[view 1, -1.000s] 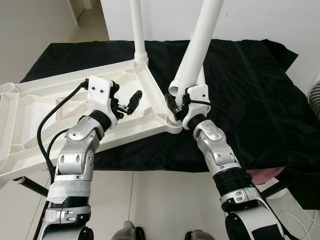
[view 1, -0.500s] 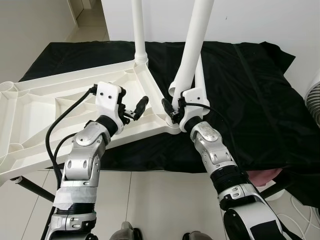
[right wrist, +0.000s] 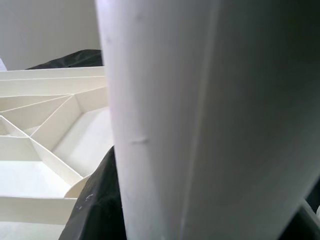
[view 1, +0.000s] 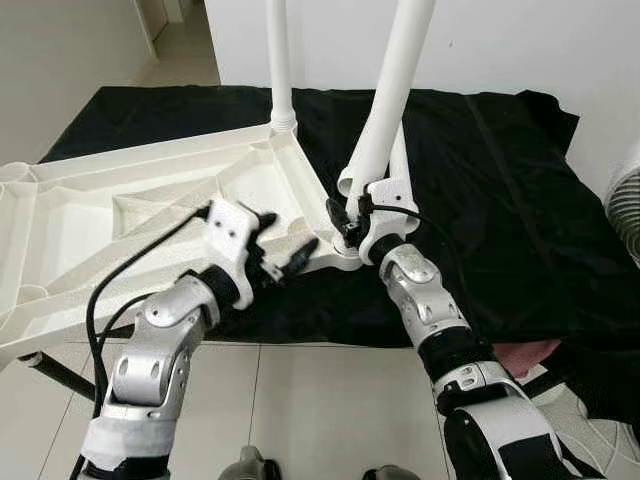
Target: Building children table
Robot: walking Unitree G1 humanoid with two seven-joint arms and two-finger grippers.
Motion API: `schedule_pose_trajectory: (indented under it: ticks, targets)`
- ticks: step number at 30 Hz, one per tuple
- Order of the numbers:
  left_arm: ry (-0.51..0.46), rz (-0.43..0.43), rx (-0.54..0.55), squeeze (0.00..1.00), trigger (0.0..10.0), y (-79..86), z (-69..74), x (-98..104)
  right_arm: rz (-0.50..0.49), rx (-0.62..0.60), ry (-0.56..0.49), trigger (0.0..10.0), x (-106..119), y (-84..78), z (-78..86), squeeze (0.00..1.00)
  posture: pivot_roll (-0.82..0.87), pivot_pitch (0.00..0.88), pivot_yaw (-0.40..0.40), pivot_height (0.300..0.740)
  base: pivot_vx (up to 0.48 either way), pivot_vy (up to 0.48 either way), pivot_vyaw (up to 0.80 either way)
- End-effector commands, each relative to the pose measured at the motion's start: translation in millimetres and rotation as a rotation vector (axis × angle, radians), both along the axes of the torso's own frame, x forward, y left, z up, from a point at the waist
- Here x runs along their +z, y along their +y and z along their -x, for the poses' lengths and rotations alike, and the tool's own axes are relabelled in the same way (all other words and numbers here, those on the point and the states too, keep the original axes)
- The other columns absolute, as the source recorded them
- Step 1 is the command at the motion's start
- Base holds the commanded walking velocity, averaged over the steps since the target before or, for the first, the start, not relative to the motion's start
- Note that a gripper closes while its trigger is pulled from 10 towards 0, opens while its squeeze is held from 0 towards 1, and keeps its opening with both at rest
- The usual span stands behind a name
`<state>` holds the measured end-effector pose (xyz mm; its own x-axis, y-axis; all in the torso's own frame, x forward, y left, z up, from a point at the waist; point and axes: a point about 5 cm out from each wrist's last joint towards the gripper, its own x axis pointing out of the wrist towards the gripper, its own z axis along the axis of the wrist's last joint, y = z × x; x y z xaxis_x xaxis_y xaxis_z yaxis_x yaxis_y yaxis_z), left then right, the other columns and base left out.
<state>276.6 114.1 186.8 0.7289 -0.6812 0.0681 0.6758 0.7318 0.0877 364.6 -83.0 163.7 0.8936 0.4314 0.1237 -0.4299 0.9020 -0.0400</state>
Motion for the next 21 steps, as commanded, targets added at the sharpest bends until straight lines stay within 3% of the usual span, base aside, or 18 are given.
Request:
schedule_pose_trajectory:
  ticks: [1,10,21]
  targets:
    - [0.021,-0.023,-0.066,0.00,10.0,-2.5,3.7,-2,0.010,0.009,0.021,10.0,-8,-2.1,0.9,0.00,-0.06,0.056,0.034,0.740,0.000,0.000,0.00]
    - [0.042,-0.054,-0.106,0.00,10.0,-4.5,6.1,-4,0.051,0.045,-0.011,10.0,-9,-5.0,2.6,0.00,-0.06,0.054,0.036,0.740,0.000,0.000,0.00]
    - [0.041,-0.072,-0.112,0.00,10.0,-2.8,7.1,-2,0.196,0.141,-0.054,10.0,-24,-8.6,14.2,0.00,-0.06,0.050,0.039,0.740,0.000,0.000,0.00]
